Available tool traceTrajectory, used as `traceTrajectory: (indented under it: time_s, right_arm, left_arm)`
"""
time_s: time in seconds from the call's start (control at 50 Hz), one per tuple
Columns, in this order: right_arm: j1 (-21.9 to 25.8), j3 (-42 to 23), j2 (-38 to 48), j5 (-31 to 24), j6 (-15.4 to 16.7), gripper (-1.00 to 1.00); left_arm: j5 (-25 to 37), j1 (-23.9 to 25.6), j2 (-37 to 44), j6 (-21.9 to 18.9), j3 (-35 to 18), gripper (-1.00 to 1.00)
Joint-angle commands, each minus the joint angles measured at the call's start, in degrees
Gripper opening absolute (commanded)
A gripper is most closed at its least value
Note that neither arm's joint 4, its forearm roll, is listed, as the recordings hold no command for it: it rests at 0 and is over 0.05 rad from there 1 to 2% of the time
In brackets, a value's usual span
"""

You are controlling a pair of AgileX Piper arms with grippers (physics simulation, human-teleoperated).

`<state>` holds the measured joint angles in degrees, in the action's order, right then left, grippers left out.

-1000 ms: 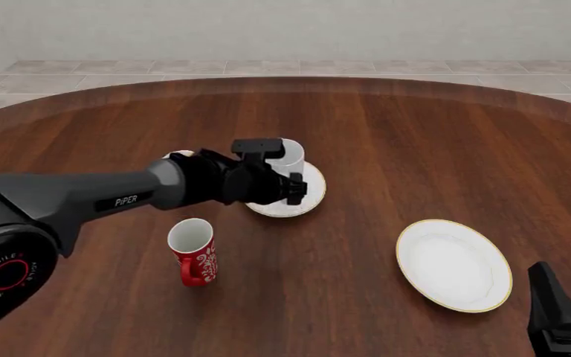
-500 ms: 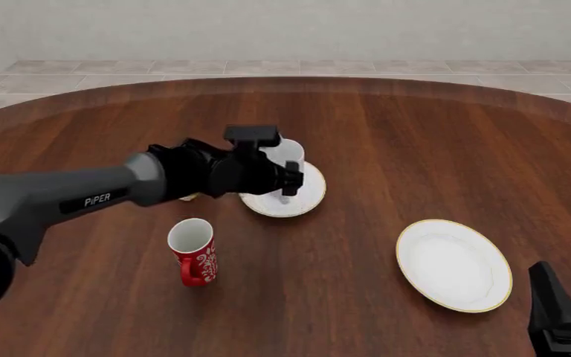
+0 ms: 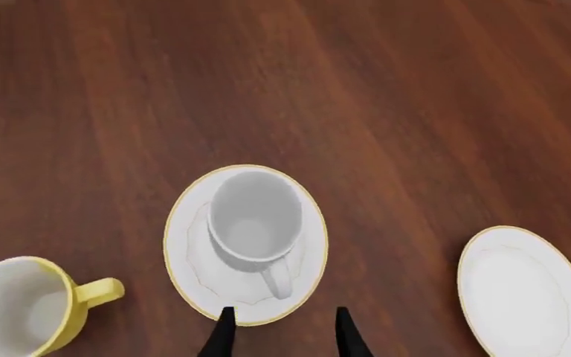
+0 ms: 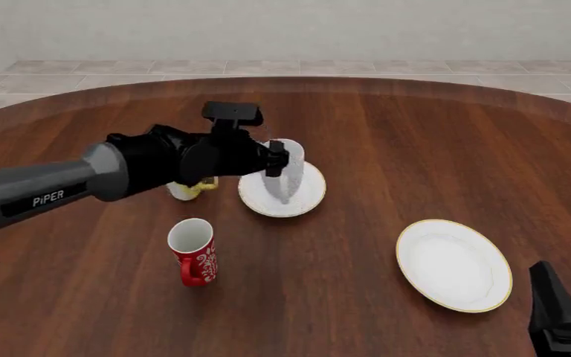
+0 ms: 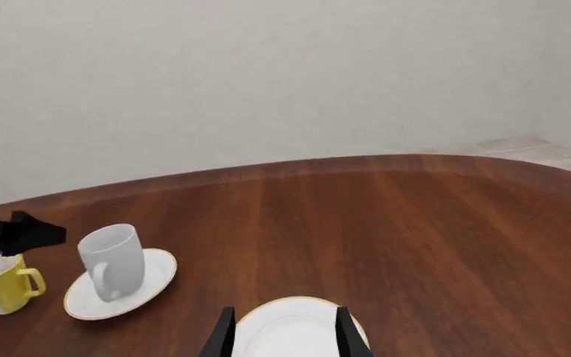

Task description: Put the white mug on the left plate.

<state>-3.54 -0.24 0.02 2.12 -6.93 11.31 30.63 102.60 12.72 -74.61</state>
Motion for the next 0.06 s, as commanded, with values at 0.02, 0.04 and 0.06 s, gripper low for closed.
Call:
traceTrajectory:
  time_s: [0.02, 0.04, 0.06]
  right_arm:
    - [-0.09, 0.0, 0.0, 0.06, 0.01, 1.0]
    - [-0.09, 0.0, 0.0, 0.06, 0.02, 1.0]
    - [-0.09, 0.0, 0.0, 0.06, 0.02, 1.0]
  left_arm:
    - [-2.79, -1.87, -4.29, -4.76, 1.66, 1.0]
    - [-3.58, -2.15, -5.01, -5.64, 2.21, 1.0]
    - [-3.59, -2.15, -5.02, -5.64, 2.23, 1.0]
